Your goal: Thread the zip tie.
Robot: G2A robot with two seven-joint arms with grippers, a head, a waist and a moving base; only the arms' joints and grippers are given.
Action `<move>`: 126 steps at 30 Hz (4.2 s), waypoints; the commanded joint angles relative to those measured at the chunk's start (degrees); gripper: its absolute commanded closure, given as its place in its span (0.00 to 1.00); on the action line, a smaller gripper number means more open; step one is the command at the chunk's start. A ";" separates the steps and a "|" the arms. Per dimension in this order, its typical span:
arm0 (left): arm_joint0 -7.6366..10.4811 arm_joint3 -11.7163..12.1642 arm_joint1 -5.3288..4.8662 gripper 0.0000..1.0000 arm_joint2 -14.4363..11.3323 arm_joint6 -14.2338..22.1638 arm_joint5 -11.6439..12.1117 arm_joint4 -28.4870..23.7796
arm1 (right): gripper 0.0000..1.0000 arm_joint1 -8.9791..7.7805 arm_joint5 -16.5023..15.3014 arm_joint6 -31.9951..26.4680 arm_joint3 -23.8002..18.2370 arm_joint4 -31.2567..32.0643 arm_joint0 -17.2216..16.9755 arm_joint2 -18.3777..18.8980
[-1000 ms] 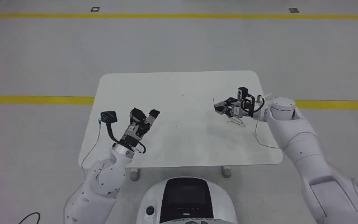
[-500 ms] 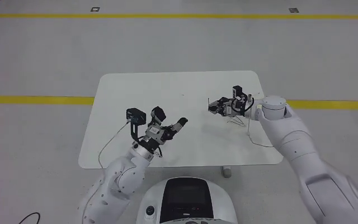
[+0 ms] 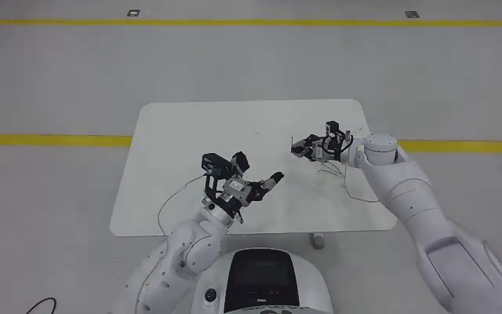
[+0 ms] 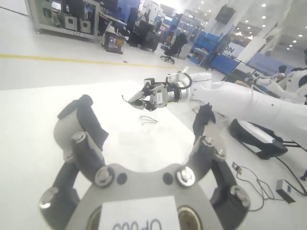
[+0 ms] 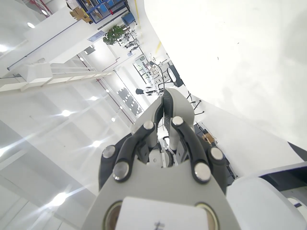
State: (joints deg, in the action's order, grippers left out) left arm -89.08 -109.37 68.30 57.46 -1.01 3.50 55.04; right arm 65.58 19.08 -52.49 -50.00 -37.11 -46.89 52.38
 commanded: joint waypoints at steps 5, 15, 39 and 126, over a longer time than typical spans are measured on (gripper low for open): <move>1.61 1.12 -0.06 0.00 -2.70 0.92 -0.45 12.58 | 1.00 -0.42 0.40 5.02 -2.70 2.21 -0.91 0.85; 7.49 6.43 1.75 0.00 -11.85 1.98 -5.16 26.50 | 1.00 -0.86 0.40 6.61 -2.45 1.62 -1.28 -0.22; 33.80 15.91 -7.04 0.00 -38.61 4.51 -22.98 34.92 | 1.00 -1.38 0.40 13.30 -6.66 3.54 -3.29 -0.19; 52.73 23.02 -8.12 0.65 -47.72 12.90 -5.82 34.92 | 1.00 -1.18 0.40 19.49 -22.26 8.71 -8.59 1.30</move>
State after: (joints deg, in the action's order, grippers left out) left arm -36.38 -86.37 60.17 9.74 11.80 -2.34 89.95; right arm 64.41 19.48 -32.91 -72.15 -28.40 -55.41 53.63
